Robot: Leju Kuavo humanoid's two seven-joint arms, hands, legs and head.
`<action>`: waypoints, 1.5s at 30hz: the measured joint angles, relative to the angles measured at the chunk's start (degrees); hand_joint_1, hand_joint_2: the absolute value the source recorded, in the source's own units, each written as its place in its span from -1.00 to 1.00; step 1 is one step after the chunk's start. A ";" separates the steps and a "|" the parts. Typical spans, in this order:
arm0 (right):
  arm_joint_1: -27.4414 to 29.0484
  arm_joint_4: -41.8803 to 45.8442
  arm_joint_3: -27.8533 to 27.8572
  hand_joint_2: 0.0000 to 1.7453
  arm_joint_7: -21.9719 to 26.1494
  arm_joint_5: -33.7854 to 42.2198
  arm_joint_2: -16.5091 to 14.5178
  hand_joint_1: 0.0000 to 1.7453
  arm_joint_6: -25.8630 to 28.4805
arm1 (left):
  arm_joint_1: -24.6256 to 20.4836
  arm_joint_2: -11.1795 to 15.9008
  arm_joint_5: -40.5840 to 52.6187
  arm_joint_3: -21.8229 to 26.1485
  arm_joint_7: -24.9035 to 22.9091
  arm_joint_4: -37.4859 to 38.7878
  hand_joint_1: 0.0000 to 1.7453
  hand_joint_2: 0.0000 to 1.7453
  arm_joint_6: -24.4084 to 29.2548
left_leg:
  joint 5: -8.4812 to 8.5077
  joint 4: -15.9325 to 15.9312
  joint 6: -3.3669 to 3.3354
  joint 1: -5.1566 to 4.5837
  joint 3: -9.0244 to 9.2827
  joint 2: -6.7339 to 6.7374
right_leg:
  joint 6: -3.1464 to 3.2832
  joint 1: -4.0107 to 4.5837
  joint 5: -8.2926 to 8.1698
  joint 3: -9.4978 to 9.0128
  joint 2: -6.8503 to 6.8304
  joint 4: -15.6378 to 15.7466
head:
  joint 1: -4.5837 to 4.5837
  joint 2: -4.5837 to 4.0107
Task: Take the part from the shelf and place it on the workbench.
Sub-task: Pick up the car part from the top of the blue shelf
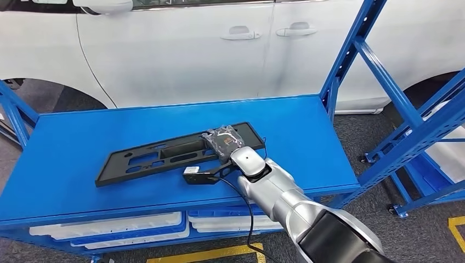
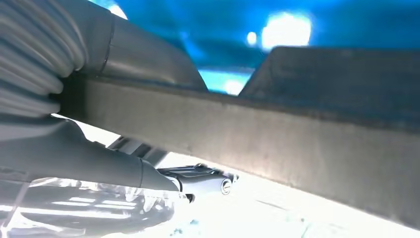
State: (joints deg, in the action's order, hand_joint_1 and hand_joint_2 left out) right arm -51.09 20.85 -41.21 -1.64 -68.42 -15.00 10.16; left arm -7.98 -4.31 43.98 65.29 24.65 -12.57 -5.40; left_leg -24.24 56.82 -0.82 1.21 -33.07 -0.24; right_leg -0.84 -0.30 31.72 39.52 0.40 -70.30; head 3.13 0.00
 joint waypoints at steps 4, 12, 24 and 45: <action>1.01 1.81 2.62 1.00 2.37 2.34 0.01 1.00 0.93 | 0.13 0.10 -0.20 0.00 0.25 0.00 -1.00 -1.00 0.48 | -0.27 0.19 0.13 -0.02 0.09 -0.13 | 0.19 -0.07 -3.25 0.72 -0.06 0.51 | 0.00 0.00; 9.17 18.91 12.27 1.00 23.88 32.92 0.42 1.00 -6.40 | 0.44 0.31 -1.62 0.04 2.07 0.00 -1.00 -1.00 0.86 | -2.13 1.92 2.26 -0.01 -0.68 -0.13 | 2.39 0.34 -7.43 -4.65 -0.09 12.95 | 0.02 0.00; 26.05 54.58 18.78 1.00 34.08 77.31 3.72 1.00 -26.89 | 0.79 1.25 -3.62 0.27 3.47 0.00 -1.00 -1.00 0.97 | -0.79 1.16 1.67 -0.37 -0.78 -0.18 | 1.91 0.64 -6.22 -5.36 0.29 12.36 | 0.01 0.00; 34.07 77.27 10.08 1.00 34.23 73.06 10.48 1.00 -28.08 | 1.71 1.38 -4.14 1.40 4.19 0.00 -1.00 -1.00 -0.07 | -7.53 9.57 2.73 0.01 -3.48 -0.07 | 2.81 -0.17 -7.27 -4.34 -0.31 12.27 | 0.02 0.00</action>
State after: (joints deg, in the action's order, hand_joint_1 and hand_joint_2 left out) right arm -17.03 98.12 -31.13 32.60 4.64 -4.52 -17.93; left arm -6.27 -2.92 39.83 66.69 28.84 -12.57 -5.47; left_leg -31.77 66.39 1.91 1.22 -36.54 -0.31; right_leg 1.97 -0.47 24.45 35.18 0.09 -58.04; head 3.14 0.00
